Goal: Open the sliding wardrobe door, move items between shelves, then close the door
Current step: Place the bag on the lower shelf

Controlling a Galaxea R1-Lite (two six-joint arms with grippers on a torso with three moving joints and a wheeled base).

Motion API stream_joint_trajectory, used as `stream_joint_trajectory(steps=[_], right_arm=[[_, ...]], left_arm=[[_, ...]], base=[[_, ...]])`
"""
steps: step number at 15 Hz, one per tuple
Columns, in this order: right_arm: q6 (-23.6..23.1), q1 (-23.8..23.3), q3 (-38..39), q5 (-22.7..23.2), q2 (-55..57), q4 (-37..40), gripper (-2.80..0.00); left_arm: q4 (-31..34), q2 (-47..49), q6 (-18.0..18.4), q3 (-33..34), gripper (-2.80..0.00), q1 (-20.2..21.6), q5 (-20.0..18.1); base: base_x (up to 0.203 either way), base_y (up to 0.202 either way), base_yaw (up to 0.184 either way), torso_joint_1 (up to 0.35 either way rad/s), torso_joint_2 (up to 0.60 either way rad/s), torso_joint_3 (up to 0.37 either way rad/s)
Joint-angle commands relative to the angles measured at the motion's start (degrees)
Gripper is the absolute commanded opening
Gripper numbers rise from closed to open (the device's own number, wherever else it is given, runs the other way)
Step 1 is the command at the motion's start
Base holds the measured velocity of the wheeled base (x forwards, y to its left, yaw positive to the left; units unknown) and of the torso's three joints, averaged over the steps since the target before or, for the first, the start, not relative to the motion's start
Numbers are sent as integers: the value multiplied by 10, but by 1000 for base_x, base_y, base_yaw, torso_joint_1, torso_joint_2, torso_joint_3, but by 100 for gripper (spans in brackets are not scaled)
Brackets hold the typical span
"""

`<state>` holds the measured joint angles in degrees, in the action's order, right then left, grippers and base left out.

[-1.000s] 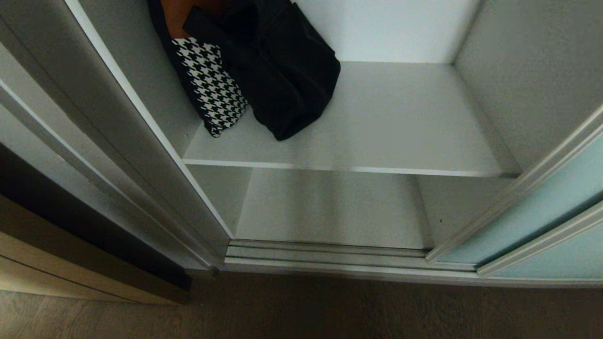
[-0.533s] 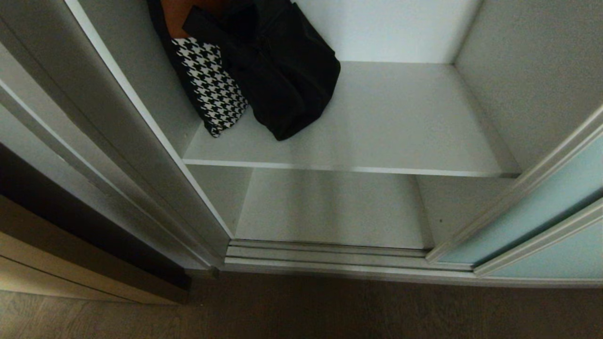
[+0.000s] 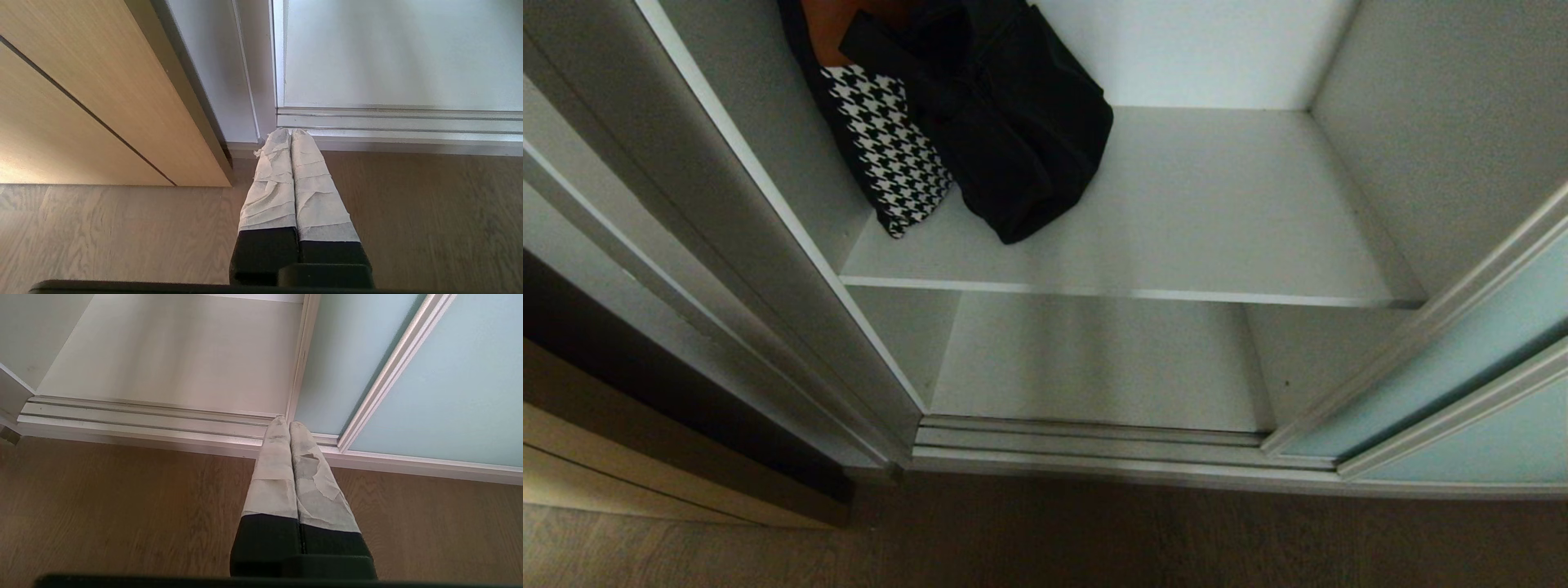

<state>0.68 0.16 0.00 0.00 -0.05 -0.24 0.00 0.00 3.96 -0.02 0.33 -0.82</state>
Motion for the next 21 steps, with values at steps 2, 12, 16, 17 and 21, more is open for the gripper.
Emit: stream_joint_trajectory(steps=[2, 12, 16, 17, 21], right_arm=[[0, 0, 0, 0, 0, 0, -280], [0, 0, 0, 0, 0, 0, -280], [0, 0, 0, 0, 0, 0, -280], [0, 0, 0, 0, 0, 0, -280], [0, 0, 0, 0, 0, 0, -280]], left_arm=[[-1, 2, -3, 0, -280, 0, -1], [31, 176, -30, -262, -280, 0, -74], [-22, 384, -61, -401, -280, -2, -152], [-38, 430, -65, -427, -280, -4, -175], [-91, 589, -72, -499, -280, -45, -234]], base=[[0, 0, 0, 0, 0, 0], [0, 0, 0, 0, 0, 0], [0, 0, 0, 0, 0, 0], [0, 0, 0, 0, 0, 0], [0, 0, 0, 0, 0, 0]])
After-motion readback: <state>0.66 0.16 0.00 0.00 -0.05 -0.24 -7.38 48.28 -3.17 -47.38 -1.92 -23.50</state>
